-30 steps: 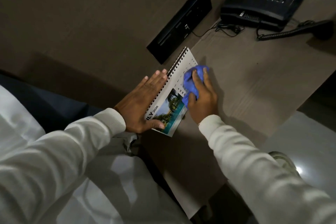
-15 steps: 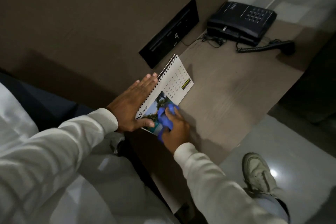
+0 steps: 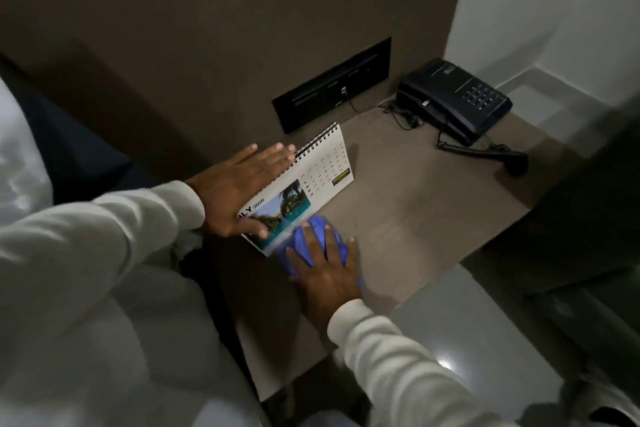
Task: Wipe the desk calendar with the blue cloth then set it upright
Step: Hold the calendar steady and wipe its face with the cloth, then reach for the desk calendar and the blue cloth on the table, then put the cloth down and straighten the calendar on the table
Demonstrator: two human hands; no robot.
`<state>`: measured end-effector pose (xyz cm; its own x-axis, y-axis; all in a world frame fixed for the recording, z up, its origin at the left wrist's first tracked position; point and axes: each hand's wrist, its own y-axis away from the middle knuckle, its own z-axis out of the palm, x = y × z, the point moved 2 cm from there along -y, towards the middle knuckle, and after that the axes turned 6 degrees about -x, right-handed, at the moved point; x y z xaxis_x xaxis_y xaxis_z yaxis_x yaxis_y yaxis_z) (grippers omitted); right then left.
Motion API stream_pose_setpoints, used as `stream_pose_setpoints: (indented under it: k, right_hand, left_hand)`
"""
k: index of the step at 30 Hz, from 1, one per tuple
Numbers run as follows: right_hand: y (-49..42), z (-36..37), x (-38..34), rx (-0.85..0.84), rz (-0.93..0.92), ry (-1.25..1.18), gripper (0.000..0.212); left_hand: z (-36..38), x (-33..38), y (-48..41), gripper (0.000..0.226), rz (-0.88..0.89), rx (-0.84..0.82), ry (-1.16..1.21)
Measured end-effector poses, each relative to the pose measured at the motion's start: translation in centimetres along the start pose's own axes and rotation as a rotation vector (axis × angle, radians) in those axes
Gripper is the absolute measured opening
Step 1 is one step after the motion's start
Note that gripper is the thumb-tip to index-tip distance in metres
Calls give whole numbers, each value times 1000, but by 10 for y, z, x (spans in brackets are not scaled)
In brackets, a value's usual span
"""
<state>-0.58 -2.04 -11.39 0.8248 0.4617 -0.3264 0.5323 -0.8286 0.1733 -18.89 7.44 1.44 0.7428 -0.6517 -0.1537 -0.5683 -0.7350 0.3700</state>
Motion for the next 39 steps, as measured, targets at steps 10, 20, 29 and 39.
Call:
stream_pose_setpoints:
  k: [10,20,29,39]
  right_hand:
    - [-32,-48,130,-46,247,41,55]
    - [52,-137,224,-445,465,10,46]
    - [0,-165,213,-115,87,153,51]
    - [-40,-176,150,15,183,-585,60]
  left_hand:
    - [-2,12,2,114,-101,4,45]
    - [-39,63,12,85,-467,150,306]
    - [-16,103,28,69,-1259,697,1033]
    - [-4,127,20,57,-1710,897,1653]
